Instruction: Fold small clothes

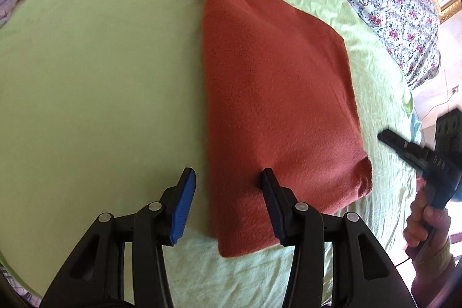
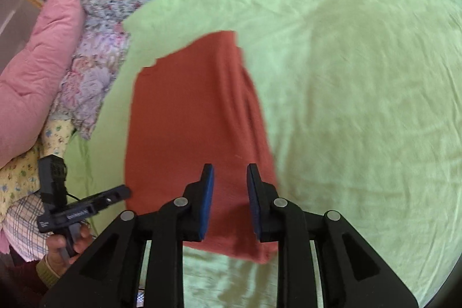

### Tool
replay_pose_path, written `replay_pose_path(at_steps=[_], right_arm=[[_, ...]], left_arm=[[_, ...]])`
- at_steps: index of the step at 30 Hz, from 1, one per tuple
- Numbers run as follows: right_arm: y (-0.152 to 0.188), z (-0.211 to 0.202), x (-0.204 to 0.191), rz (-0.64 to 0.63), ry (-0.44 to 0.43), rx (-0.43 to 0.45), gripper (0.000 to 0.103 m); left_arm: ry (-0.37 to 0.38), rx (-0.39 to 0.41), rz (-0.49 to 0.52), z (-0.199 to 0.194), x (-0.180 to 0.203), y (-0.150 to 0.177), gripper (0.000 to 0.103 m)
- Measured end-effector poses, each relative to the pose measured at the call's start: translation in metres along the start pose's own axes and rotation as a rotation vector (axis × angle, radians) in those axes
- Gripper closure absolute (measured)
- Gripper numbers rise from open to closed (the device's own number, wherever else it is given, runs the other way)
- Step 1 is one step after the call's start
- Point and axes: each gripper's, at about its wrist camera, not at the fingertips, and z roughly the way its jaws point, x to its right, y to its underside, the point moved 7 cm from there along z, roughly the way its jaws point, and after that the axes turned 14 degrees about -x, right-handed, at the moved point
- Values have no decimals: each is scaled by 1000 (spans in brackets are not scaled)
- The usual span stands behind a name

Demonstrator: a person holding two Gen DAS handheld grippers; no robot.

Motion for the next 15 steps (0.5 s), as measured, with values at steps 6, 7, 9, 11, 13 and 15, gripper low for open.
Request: replay_pose_path(at_steps=[6, 7, 9, 11, 13, 15], right_arm=[[-52, 34, -25, -98, 4, 7, 78], [-61, 41, -22, -92, 18, -4, 78], [-73, 57, -6, -63, 95, -33, 83], [-80, 74, 9, -16, 56, -70, 91], [-83, 74, 11, -21, 62, -57, 99], [-82, 70, 10, -26, 65, -66, 99]], left_arm=[[-32, 5, 1, 6, 4, -5, 55], [-40, 6, 2, 9, 4, -6, 54], [-52, -1, 4, 17, 4, -7, 54], [-55, -2, -3, 22, 2, -8, 51], [-50, -2, -17, 21, 1, -8, 50], [-40, 1, -34, 17, 0, -5, 50]])
